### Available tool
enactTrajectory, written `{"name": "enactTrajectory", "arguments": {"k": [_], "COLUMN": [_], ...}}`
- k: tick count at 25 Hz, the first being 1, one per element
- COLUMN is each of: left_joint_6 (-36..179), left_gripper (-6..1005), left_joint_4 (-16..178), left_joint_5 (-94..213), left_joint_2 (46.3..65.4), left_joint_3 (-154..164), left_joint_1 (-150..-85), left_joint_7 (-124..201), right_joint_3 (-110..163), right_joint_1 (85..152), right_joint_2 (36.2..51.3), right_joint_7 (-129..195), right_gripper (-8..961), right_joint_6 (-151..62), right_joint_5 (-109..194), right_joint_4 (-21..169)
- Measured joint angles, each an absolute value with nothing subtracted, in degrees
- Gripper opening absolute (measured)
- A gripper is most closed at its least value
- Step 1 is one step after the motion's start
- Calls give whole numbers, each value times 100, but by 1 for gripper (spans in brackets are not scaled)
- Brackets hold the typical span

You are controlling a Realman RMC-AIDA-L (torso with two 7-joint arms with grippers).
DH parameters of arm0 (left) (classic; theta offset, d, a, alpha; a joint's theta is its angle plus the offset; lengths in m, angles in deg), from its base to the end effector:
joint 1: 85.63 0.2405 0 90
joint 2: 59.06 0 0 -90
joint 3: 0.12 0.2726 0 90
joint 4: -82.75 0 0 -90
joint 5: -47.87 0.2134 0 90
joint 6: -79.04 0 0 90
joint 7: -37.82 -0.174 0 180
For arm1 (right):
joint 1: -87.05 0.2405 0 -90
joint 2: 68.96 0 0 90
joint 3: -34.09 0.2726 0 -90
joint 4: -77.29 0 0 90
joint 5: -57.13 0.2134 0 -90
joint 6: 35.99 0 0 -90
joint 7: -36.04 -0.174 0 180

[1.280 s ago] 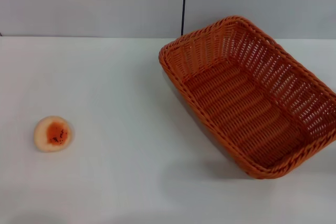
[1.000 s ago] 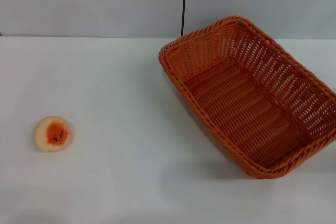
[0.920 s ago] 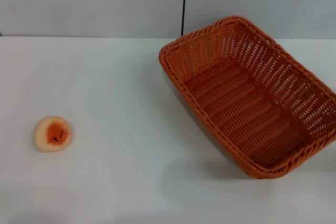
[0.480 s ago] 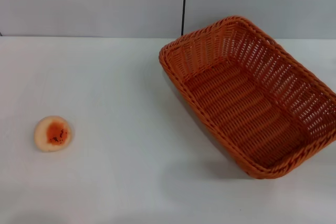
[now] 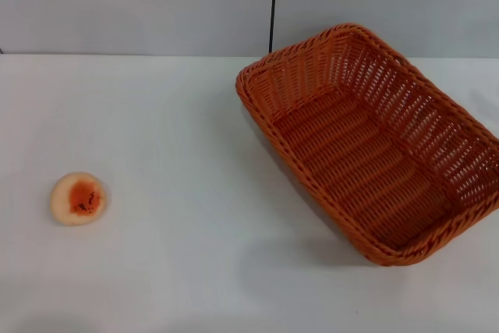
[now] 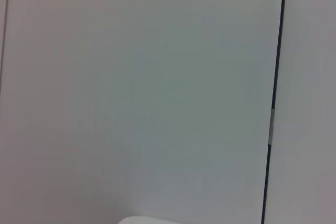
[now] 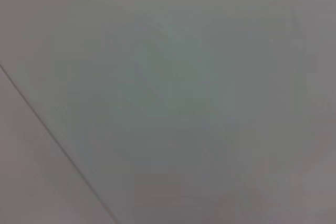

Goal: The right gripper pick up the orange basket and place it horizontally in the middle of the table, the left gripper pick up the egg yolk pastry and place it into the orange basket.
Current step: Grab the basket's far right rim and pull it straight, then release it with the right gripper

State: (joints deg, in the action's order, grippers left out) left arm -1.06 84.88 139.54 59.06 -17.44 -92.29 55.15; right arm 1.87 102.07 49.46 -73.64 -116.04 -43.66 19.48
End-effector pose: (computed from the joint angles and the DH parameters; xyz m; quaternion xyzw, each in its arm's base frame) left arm -0.4498 0.2214 0.0307 -0.5665 -0.3238 -0.2640 0.7103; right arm 0.3340 0.3414 0.0978 -0.7597 0.4369 0.3433 0.3378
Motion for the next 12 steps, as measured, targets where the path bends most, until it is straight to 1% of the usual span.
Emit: {"name": "enactTrajectory", "arguments": {"k": [4,7,9,10,12], "left_joint_6": [-77,-69,-67,-67,-68], "left_gripper": [811,811,810,810,810], "left_joint_4": [8484,8484,8485,8486,8486], "left_joint_5": [13955,13955,13955,13956,13957], "left_joint_2": [5906,5906,5911,5913,5913], "left_joint_3": [-1744,-1744,-1744,-1744,-1744], "left_joint_1": [-9219,-9213,-9204,-9203,-9201], "left_joint_7": [5533,5536,5544,5550,5555], "right_joint_3": [205,206,187,141,125], "right_joint_1": [10533,10926,11166,11451,11568], "right_joint_2": [4800,4596,4498,4412,4388], "right_joint_7": [-8540,-9243,-9567,-9883,-9990], "right_gripper": [705,701,698,697,694], "right_joint_6": [-11969,-12347,-12547,-12712,-12757], "right_joint_5": [-5488,-6284,-6773,-7305,-7528], "right_joint_4": [1324,1269,1265,1270,1279]}}
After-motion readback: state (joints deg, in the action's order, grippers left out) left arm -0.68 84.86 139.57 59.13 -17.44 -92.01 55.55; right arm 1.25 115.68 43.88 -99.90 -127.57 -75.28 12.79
